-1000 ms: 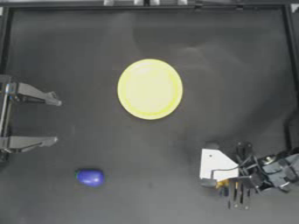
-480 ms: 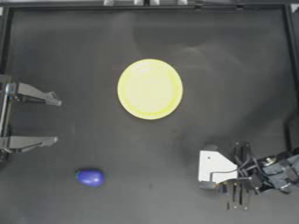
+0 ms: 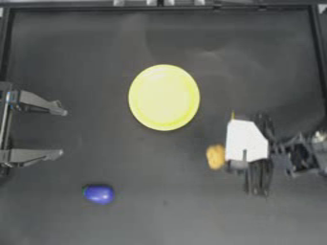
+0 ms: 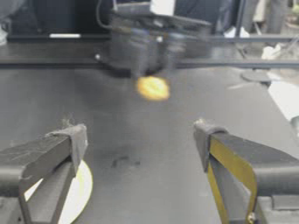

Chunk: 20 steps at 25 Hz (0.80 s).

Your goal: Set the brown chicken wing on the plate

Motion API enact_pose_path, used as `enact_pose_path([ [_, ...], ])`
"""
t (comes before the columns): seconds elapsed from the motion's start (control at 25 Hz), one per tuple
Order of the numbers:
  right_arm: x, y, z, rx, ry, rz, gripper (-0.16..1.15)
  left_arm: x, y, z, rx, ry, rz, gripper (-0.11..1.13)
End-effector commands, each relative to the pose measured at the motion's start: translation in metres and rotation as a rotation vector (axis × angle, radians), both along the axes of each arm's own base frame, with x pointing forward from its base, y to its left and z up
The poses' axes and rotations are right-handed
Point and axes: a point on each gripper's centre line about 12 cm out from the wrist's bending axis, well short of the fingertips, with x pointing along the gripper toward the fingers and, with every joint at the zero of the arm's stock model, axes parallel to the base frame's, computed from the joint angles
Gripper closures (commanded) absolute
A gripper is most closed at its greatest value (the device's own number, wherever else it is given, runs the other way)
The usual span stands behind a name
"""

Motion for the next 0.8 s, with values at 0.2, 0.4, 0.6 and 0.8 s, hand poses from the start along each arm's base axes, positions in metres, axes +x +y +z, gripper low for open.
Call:
enact_pose_path([
  [0.2, 0.023, -0.052, 0.034, -0.114, -0.050, 0.021, 0.71, 0.003, 0.000, 0.004, 0.000, -0.005, 0.002, 0.00],
  [0.4, 0.046, -0.080, 0.032, -0.145, -0.004, 0.061, 0.72, 0.003, 0.000, 0.003, 0.002, -0.003, 0.002, 0.00],
  [0.6, 0.070, -0.106, 0.023, -0.151, 0.034, 0.104, 0.72, 0.003, 0.000, 0.003, 0.002, -0.001, 0.002, 0.00],
  [0.8, 0.093, -0.135, 0.008, -0.154, 0.056, 0.130, 0.72, 0.003, 0.000, 0.002, 0.003, 0.000, 0.002, 0.00],
])
